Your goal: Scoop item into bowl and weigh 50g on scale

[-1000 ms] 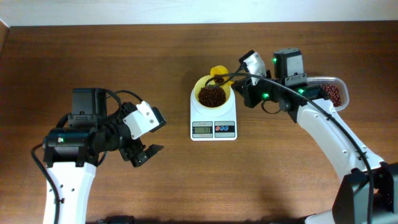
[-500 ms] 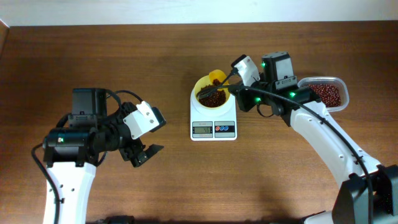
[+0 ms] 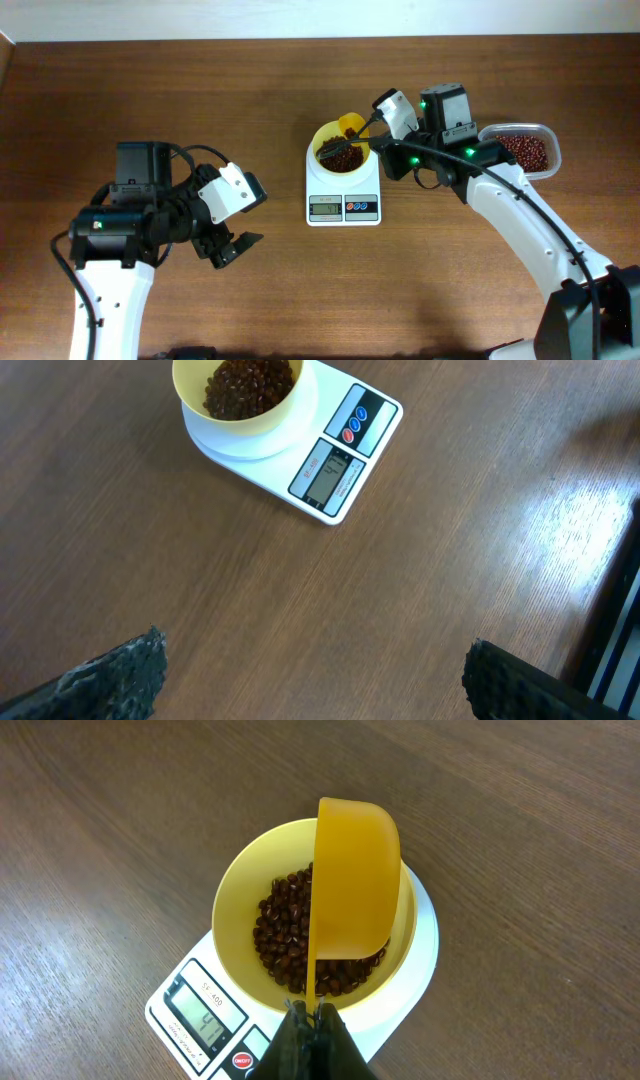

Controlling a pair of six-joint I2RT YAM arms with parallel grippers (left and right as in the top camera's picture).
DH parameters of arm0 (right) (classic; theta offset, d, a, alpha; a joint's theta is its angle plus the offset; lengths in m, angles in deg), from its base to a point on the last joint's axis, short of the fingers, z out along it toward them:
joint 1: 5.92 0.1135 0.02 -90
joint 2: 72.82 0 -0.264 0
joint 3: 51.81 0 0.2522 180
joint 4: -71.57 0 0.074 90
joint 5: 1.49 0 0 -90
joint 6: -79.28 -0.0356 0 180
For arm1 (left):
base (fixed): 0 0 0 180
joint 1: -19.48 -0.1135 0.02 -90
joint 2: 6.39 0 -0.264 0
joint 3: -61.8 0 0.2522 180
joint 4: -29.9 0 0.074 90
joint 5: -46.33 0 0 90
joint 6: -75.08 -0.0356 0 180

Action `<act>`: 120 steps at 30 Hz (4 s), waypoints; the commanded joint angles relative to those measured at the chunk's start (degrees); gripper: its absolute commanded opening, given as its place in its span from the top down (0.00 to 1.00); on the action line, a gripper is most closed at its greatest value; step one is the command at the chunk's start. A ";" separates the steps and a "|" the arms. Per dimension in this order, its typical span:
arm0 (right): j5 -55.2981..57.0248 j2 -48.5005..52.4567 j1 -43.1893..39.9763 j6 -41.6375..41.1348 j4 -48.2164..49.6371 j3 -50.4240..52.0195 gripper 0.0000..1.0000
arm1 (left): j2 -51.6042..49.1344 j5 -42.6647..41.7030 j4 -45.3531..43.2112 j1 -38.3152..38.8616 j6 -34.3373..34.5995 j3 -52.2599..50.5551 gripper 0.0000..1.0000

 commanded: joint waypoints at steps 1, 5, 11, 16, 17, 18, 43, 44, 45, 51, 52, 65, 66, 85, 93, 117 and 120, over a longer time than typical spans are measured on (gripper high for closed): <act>0.09 -1.53 0.68 0.57 0.04 -0.92 0.96 | 0.11 -1.20 0.07 -0.35 -0.87 0.04 0.01; 0.02 -2.58 0.70 0.57 0.04 -1.18 0.96 | 0.11 -1.22 0.07 -0.35 -0.87 0.04 0.01; 3.23 -3.98 0.70 0.57 -3.87 -1.20 0.96 | 0.11 -1.20 0.07 -0.35 -0.87 0.04 0.01; 1.44 -4.98 0.70 0.57 -3.21 -1.92 0.96 | 0.11 -1.22 0.07 -0.35 -0.87 0.04 0.01; 1.66 -5.16 0.74 0.59 -3.28 -1.90 0.96 | 0.11 -1.20 0.07 -0.35 -0.87 0.04 0.01; 3.02 -4.66 0.83 0.61 -4.11 -1.84 0.96 | 0.11 -1.22 0.07 -0.35 -0.87 0.04 0.01; 0.42 -4.76 1.14 0.57 -4.04 -3.48 0.96 | 0.11 -1.20 0.07 -0.35 -0.87 0.04 0.01; 1.03 -5.14 1.31 0.57 -4.13 -3.54 0.96 | 0.11 -1.20 0.07 -0.35 -0.87 0.04 0.01; 2.10 -5.05 1.38 0.59 -4.83 -3.52 0.96 | 0.11 -1.22 0.07 -0.35 -0.87 0.04 0.01; 3.52 -3.26 3.54 0.59 -5.53 -3.28 0.96 | 0.11 -1.20 0.07 -0.35 -0.87 0.04 0.01; 3.54 -3.28 3.56 0.59 -5.46 -3.30 0.96 | 0.11 -1.22 0.07 -0.35 -0.87 0.04 0.01; 6.88 -3.39 4.26 0.59 -5.66 -4.90 0.96 | 0.11 -1.22 0.07 -0.35 -0.87 0.04 0.01; 6.97 -3.78 4.59 0.59 -5.51 -5.18 0.96 | 0.11 -1.20 0.07 -0.35 -0.87 0.04 0.01; 7.80 -1.95 5.40 0.57 -4.85 -4.02 0.96 | 0.11 -1.22 0.04 -0.35 -0.87 0.04 0.01; 8.24 -1.95 6.45 8.24 -4.87 -4.02 0.96 | 0.11 -1.22 0.07 -0.35 -0.87 0.04 0.01; 12.57 -1.95 5.86 4.79 -0.83 -4.02 0.96 | 0.11 -1.22 0.07 -0.35 -0.87 0.04 0.01; 12.44 -1.95 4.81 4.79 2.56 -4.02 0.96 | 0.11 -1.22 0.07 -0.35 -0.87 0.04 0.01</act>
